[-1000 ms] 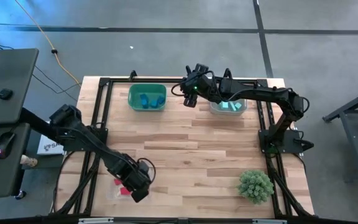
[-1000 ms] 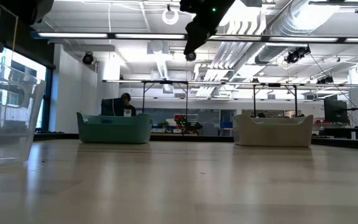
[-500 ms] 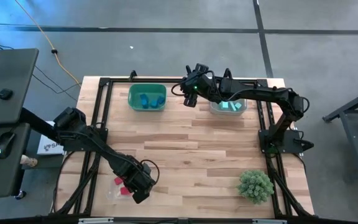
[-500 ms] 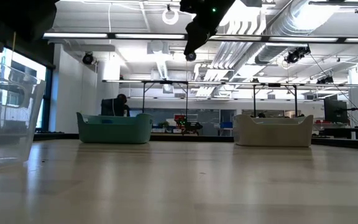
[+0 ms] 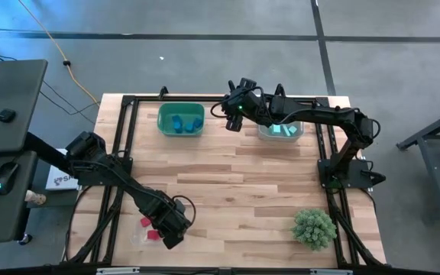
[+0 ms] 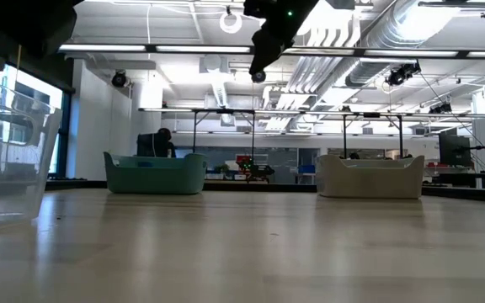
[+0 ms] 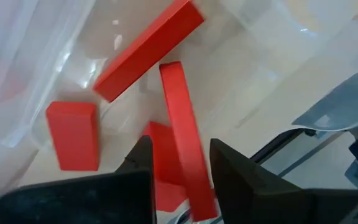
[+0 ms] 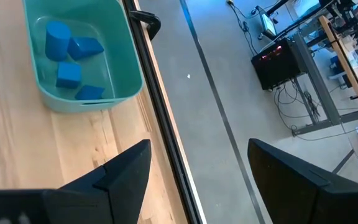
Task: Sort & place blocks by color
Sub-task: Return to Home Position
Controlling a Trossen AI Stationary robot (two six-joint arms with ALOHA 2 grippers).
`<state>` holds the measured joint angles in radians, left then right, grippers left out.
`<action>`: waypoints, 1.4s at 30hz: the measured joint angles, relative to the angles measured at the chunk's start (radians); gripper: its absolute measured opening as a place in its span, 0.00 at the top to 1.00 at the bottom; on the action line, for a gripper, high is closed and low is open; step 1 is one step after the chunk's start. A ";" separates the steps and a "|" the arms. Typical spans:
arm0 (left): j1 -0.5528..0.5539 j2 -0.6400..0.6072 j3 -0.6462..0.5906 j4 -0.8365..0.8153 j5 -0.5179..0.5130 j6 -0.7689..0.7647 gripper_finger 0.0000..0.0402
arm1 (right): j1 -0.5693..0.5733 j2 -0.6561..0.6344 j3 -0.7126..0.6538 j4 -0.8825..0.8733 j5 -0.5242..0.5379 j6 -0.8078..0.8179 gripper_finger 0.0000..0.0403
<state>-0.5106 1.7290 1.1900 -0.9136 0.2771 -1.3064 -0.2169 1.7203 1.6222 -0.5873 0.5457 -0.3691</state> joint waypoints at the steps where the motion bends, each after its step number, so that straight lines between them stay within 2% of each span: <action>1: 0.000 0.000 0.000 -0.009 0.000 -0.006 0.81 | 0.000 0.000 0.000 0.000 0.000 -0.005 0.36; 5: 0.000 -0.013 0.002 -0.014 -0.012 -0.035 0.81 | 0.000 0.000 0.000 0.000 0.000 -0.009 0.36; 11: 0.000 -0.068 0.044 -0.009 -0.098 -0.043 0.82 | 0.000 0.000 0.000 -0.011 0.000 -0.005 0.36; 21: 0.014 -0.237 0.060 -0.004 -0.293 0.078 0.82 | 0.044 -0.032 0.000 -0.062 -0.010 0.050 0.36; 28: 0.081 -0.381 0.060 0.025 -0.396 0.357 0.82 | 0.088 -0.075 0.000 -0.054 -0.134 0.191 0.36; 35: 0.163 -0.530 0.059 0.132 -0.464 0.704 0.82 | 0.127 -0.089 0.000 -0.034 -0.172 0.399 0.36; 42: 0.184 -0.684 0.011 0.188 -0.429 0.960 0.82 | 0.161 -0.099 0.000 -0.017 -0.304 0.619 0.36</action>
<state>-0.3264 1.0454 1.2012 -0.7260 -0.1523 -0.3463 -0.0560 1.6208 1.6222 -0.6045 0.2416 0.2496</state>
